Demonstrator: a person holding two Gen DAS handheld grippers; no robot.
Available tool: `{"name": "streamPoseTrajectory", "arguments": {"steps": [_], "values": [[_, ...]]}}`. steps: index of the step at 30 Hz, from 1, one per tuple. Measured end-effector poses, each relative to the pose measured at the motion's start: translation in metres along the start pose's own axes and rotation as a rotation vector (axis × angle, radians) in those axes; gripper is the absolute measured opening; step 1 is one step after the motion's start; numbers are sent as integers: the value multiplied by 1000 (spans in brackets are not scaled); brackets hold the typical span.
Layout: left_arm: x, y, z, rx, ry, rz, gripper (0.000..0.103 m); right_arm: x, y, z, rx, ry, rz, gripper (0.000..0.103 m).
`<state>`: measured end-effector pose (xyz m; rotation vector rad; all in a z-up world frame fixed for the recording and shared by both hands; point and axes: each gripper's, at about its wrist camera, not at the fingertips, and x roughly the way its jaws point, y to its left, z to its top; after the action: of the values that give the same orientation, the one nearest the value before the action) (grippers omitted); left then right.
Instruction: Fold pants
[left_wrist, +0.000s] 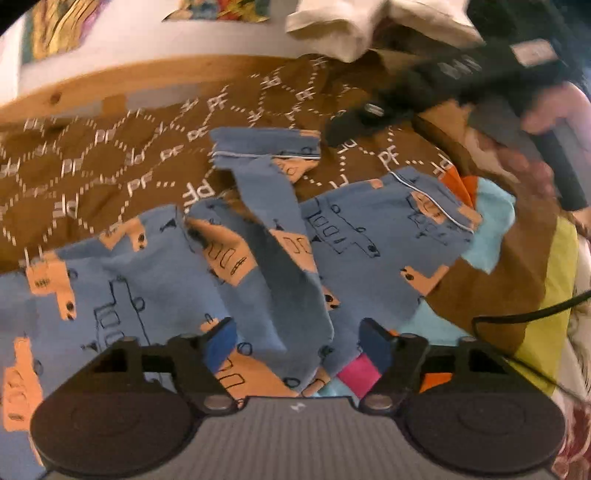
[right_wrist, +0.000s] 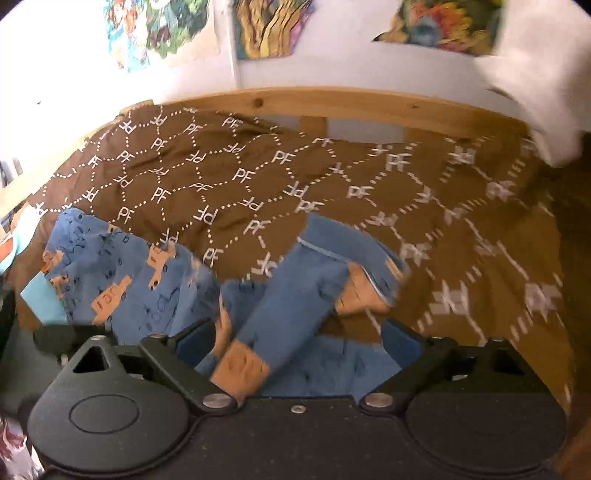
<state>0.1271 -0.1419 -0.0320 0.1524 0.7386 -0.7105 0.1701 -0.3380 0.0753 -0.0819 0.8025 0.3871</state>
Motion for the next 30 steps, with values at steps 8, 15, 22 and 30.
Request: {"name": "streamPoseTrajectory", "arguments": {"steps": [8, 15, 22, 30], "values": [[8, 6, 11, -103, 15, -56, 36, 74, 30, 55, -48, 82, -60, 76], [17, 5, 12, -111, 47, -66, 7, 118, 37, 67, -25, 111, -226, 56], [20, 5, 13, -115, 83, -10, 2, 128, 16, 63, 99, 108, -280, 19], [13, -12, 15, -30, 59, 8, 1, 66, -9, 37, 288, -77, -236, 3]]}}
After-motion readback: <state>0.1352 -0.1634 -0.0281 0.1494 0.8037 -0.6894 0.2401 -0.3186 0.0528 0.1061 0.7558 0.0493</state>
